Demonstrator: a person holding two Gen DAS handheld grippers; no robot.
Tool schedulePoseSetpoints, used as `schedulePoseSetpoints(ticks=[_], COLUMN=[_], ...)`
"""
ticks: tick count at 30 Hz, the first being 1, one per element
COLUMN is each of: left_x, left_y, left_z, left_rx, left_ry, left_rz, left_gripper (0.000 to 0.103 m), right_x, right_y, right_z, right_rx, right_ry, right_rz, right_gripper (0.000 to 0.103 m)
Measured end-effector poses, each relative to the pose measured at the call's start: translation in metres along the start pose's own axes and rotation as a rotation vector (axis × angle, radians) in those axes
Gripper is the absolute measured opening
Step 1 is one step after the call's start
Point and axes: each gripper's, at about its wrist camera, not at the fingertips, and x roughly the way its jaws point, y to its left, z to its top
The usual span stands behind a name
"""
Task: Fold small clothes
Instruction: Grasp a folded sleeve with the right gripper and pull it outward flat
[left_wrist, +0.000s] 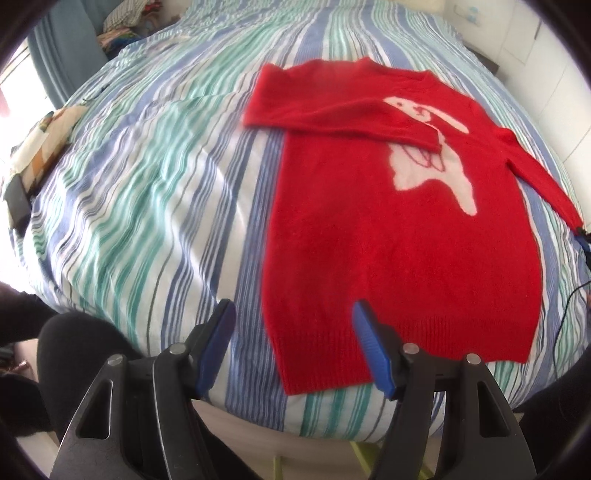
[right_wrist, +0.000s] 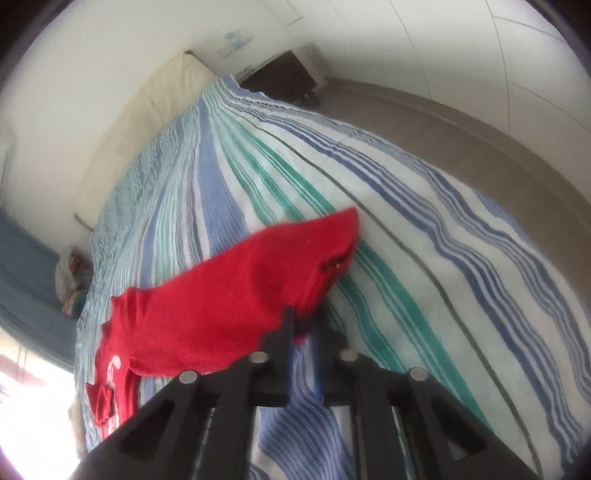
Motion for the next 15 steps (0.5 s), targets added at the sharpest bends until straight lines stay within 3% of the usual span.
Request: schedulePoseSetpoints(ticks=[4,7,9,10,11,15], left_x=[-0.001,0.001,0.004,0.005,0.006,0.01], left_y=[-0.002,-0.001,-0.002,-0.003,-0.004,-0.006], left_z=[0.0,0.0,-0.001,-0.001,-0.002,-0.006], left_rx=[-0.005,-0.011,-0.014,-0.013,-0.011,0.005], left_ry=[0.005,0.011,0.018,0.021,0.022,0.026], left_rz=[0.011,0.021,0.024,0.026,0.03,0.05], left_gripper=[0.068,0.068,0.068,0.068,0.068,0.068], right_x=[0.001,-0.001,-0.002,0.0,0.002,-0.011], right_y=[-0.007,-0.015,-0.028,-0.035,-0.038,-0.033], right_z=[-0.004,-0.002,0.003,0.005,0.006,0.011], right_rx=[0.044,0.115,0.209,0.245,0.251,0.129], right_ry=[-0.023,-0.056,-0.071,-0.065,-0.052,-0.07], right_rz=[0.131,0.182,0.192,0.177,0.144,-0.006], right_gripper=[0.048,0.052,0.042,0.015,0.004,0.003])
